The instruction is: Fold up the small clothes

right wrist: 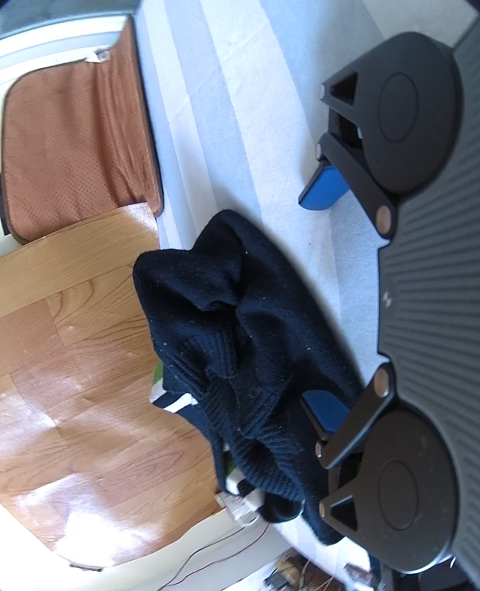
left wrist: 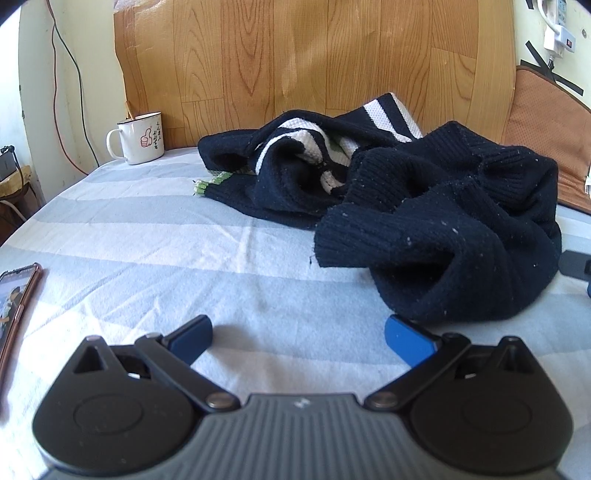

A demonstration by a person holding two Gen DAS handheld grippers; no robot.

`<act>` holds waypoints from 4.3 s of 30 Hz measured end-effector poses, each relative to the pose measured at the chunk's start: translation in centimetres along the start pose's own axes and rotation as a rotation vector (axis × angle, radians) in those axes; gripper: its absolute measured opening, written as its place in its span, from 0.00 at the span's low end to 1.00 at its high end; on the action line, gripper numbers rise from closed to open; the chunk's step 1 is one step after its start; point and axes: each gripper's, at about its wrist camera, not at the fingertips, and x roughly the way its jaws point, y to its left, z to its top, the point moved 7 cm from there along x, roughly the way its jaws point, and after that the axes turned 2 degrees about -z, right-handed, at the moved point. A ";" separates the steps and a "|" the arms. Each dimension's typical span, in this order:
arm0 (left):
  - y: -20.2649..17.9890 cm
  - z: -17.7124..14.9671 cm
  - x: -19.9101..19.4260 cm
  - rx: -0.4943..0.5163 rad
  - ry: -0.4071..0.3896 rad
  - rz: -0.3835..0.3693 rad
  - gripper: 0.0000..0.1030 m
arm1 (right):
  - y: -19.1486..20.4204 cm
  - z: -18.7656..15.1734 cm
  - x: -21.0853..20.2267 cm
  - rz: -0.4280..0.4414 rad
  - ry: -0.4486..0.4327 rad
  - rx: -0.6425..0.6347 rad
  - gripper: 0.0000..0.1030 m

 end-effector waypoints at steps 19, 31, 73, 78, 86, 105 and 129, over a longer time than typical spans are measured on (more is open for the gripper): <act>-0.3 0.4 -1.1 0.021 -0.082 0.012 1.00 | 4.5 -1.8 -1.1 -0.094 -0.037 -0.130 1.00; -0.1 0.4 -1.6 0.014 -0.111 -0.016 1.00 | 3.9 -1.4 -2.0 -0.098 -0.077 -0.088 1.00; 4.5 2.6 -1.4 -0.089 -0.227 -0.037 1.00 | 1.7 4.4 -1.2 -0.114 -0.226 -0.067 0.50; 4.5 2.5 -1.4 -0.088 -0.229 -0.041 1.00 | 1.9 4.9 -1.1 -0.114 -0.222 -0.095 0.52; 4.5 2.5 -1.6 -0.093 -0.236 -0.047 1.00 | 2.8 5.7 -0.2 -0.080 -0.198 -0.143 0.66; 1.6 5.5 0.5 -0.278 -0.026 -0.572 0.53 | 1.5 10.7 7.6 0.004 0.018 -0.237 0.10; 13.6 1.9 -17.0 -0.167 -0.346 -0.547 0.51 | -2.2 9.1 -7.2 0.351 0.010 -0.119 0.46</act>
